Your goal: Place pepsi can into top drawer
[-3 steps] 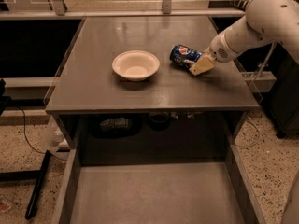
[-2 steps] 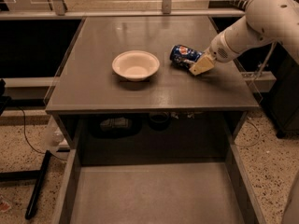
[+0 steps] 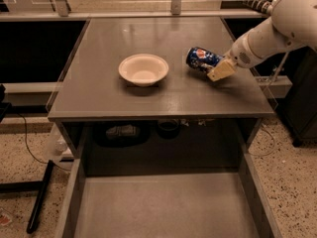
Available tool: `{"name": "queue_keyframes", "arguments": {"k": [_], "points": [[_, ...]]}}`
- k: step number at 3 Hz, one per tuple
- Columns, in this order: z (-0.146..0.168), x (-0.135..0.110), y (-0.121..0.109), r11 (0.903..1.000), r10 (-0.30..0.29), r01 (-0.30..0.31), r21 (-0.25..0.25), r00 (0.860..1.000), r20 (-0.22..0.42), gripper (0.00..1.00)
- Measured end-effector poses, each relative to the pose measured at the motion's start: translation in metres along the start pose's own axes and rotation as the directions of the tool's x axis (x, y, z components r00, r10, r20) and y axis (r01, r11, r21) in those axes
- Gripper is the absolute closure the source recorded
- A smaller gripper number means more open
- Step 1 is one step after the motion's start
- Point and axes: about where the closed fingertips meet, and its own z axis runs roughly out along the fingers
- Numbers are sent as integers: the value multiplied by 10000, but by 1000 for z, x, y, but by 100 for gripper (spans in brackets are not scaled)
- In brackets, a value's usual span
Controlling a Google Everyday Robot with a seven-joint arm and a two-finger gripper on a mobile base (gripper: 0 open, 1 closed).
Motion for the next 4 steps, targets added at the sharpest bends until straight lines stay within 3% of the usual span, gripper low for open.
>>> {"name": "queue_keyframes", "arguments": {"k": [2,3,4], "points": [[-61,19,32,9942,-641,628,869,9979,115,100],[-91,49,52,9890,-944,914,1162,9953,206,100],[-116,88,71,9896,-741,686,1261,9965,396,100]]}}
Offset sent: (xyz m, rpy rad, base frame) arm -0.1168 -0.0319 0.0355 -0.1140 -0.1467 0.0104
